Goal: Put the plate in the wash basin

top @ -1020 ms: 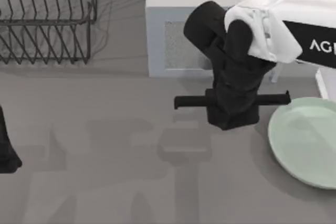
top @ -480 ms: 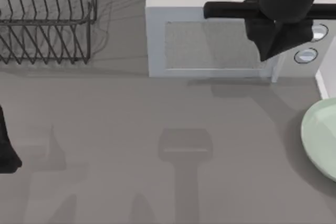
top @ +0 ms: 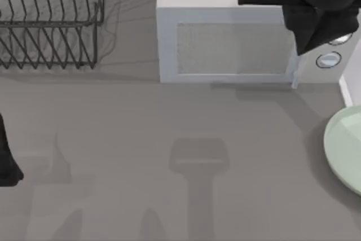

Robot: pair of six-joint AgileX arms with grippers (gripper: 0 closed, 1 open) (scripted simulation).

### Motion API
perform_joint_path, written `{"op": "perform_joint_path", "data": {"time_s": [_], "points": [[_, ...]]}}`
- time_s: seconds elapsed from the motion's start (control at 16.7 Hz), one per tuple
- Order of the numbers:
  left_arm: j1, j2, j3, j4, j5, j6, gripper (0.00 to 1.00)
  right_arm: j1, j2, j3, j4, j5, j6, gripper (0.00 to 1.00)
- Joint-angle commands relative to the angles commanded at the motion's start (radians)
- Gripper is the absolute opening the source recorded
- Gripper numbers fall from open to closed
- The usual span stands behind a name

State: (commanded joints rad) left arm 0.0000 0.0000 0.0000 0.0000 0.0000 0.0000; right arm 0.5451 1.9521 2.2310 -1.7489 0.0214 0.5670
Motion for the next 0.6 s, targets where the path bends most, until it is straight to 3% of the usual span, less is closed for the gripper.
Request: {"op": "perform_joint_path", "data": {"time_s": [0.18,0.6], "points": [[0.000,0.000,0.000,0.000,0.000,0.000,1.00,-0.064,0.031,0.064,-0.002,0.018,-0.052,0.00],[0.000,0.000,0.000,0.000,0.000,0.000,1.00,-0.387,0.272,0.381,-0.009,0.078,-0.335,0.00]]}}
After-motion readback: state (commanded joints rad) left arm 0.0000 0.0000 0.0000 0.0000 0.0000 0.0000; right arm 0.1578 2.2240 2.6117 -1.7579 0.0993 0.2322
